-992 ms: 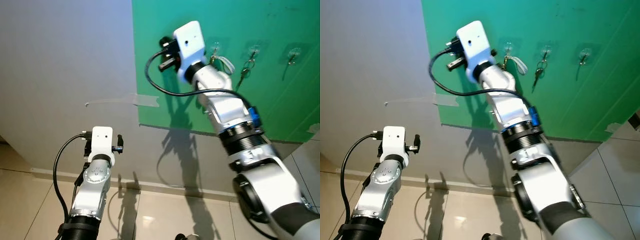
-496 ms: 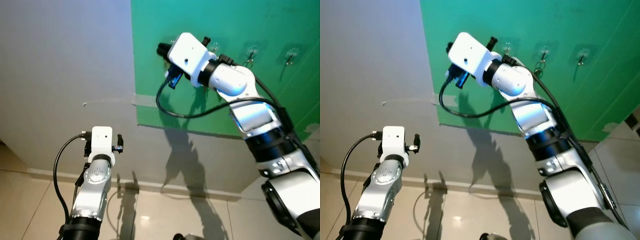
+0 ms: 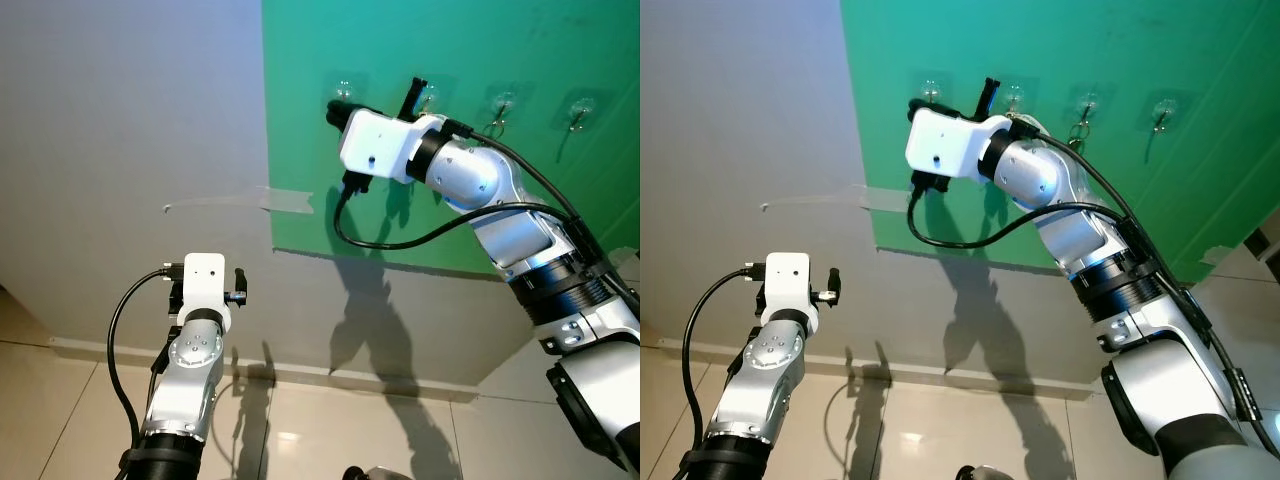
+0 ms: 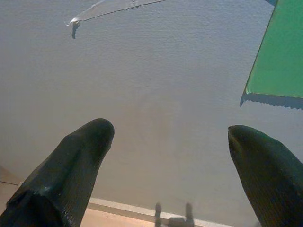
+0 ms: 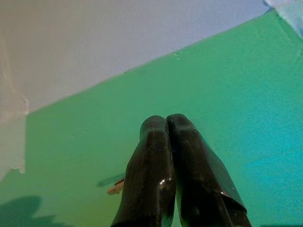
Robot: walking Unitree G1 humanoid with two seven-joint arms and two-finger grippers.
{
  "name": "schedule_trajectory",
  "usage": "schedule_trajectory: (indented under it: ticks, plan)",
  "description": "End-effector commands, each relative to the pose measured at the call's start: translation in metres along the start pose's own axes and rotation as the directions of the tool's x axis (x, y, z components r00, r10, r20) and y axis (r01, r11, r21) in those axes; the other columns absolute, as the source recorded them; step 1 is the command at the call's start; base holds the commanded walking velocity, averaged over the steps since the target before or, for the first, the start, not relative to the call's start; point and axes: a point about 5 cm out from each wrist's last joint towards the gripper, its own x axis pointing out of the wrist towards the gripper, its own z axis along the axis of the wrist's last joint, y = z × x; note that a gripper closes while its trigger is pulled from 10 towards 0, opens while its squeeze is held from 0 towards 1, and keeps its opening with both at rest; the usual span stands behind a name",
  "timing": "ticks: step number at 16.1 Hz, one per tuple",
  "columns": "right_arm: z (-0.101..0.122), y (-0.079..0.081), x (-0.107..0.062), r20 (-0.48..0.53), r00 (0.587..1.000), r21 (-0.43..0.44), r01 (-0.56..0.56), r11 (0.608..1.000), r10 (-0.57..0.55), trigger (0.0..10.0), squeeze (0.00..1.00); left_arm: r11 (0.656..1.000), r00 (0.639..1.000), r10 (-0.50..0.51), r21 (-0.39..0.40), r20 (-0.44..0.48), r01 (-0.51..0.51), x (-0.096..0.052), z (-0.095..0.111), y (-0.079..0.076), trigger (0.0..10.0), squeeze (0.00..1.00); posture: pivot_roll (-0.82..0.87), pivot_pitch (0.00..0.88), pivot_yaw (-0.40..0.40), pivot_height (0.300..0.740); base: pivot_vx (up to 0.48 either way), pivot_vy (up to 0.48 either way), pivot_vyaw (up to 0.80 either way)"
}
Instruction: Hang keys on a hook
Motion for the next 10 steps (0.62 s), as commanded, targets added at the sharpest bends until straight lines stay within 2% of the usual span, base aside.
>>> schedule_trajectory:
  ticks: [1,5,7,8,9,10]
  plan:
    - [0.0039,-0.0103,0.0021,0.014,1.000,-0.097,0.023,0.995,-0.022,10.0,0.00,1.000,1.000,-0.001,0.009,0.002,0.001,0.0004,0.0019,-0.0023,10.0,0.00,-0.04,0.000,-0.058,0.740,0.000,0.000,0.00]
    - [0.0020,-0.0084,0.0052,0.047,0.998,-0.264,0.045,0.964,-0.034,10.0,0.00,1.000,1.000,0.000,0.011,0.005,-0.001,0.0008,0.0029,-0.0017,10.0,0.00,-0.04,0.000,-0.056,0.740,0.000,0.000,0.00]
    - [0.0019,-0.0092,0.0065,0.058,0.997,-0.306,0.057,0.950,-0.041,10.0,0.00,1.000,1.000,0.001,0.011,0.006,-0.001,0.0007,0.0031,-0.0016,10.0,0.00,-0.04,0.000,-0.057,0.740,0.000,0.000,0.00]
    - [0.0011,-0.0082,0.0074,0.062,0.997,-0.338,0.053,0.940,-0.034,10.0,0.00,1.000,1.000,0.002,0.010,0.007,-0.002,0.0005,0.0033,-0.0018,10.0,0.00,-0.04,0.000,-0.058,0.740,0.000,0.000,0.00]
    - [-0.0016,-0.0033,0.0091,0.066,0.998,-0.406,0.035,0.913,-0.009,10.0,0.00,1.000,1.000,0.002,0.008,0.007,-0.002,0.0000,0.0028,-0.0017,10.0,0.00,-0.03,0.000,-0.060,0.740,0.000,0.000,0.00]
    - [-0.0023,-0.0028,0.0093,0.066,0.998,-0.419,0.035,0.907,-0.008,10.0,0.00,1.000,1.000,0.002,0.008,0.007,-0.002,0.0001,0.0028,-0.0017,10.0,0.00,-0.03,0.000,-0.060,0.740,0.000,0.000,0.00]
